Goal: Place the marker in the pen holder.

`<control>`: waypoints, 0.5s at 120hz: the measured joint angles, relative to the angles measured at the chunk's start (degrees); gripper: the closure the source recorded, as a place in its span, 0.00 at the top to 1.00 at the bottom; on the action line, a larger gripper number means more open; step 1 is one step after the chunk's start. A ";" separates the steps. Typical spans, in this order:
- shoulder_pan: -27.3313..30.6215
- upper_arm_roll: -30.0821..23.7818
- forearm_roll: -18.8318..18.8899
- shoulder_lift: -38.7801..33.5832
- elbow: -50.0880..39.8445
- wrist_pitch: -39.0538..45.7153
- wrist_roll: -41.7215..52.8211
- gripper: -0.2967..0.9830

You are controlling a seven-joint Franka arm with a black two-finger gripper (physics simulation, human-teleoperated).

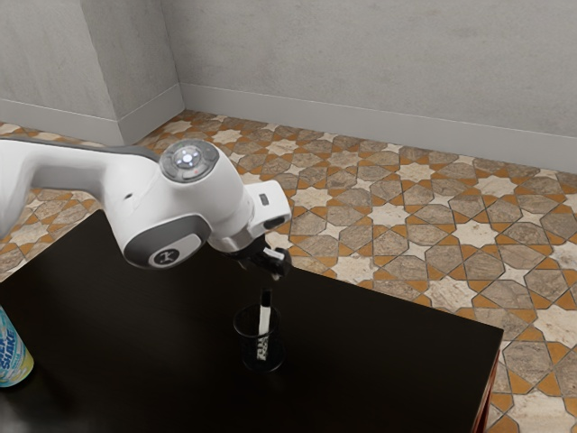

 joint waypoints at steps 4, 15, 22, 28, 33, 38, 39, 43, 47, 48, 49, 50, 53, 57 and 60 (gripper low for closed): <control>0.06 0.19 -0.05 -0.12 0.08 -0.23 -0.11 0.58; 1.69 2.83 -1.22 0.92 6.45 -2.92 -0.27 0.64; 2.04 3.88 -3.43 2.01 14.69 -9.02 0.26 0.67; 1.53 5.73 -5.02 2.97 22.02 -15.31 1.61 0.69; 1.15 7.50 -6.16 3.90 28.43 -21.21 3.14 0.71; 0.73 9.70 -8.02 4.30 32.61 -26.48 4.94 0.72; 0.73 10.09 -8.41 4.35 33.20 -27.49 5.30 0.72; 1.18 11.29 -9.77 4.50 35.13 -31.27 6.68 0.73; 2.09 12.04 -10.89 4.57 36.66 -34.85 7.96 0.73; 2.34 12.19 -11.13 4.58 37.05 -35.70 8.27 0.73; 2.58 12.36 -11.37 4.59 37.51 -36.55 8.58 0.73; 2.83 12.50 -11.59 4.60 37.92 -37.36 8.88 0.74; 3.49 12.96 -12.22 4.60 38.83 -39.73 9.77 0.74; 4.28 13.49 -12.92 4.58 39.58 -42.53 10.91 0.74; 4.69 13.94 -13.35 4.57 39.94 -44.32 11.73 0.75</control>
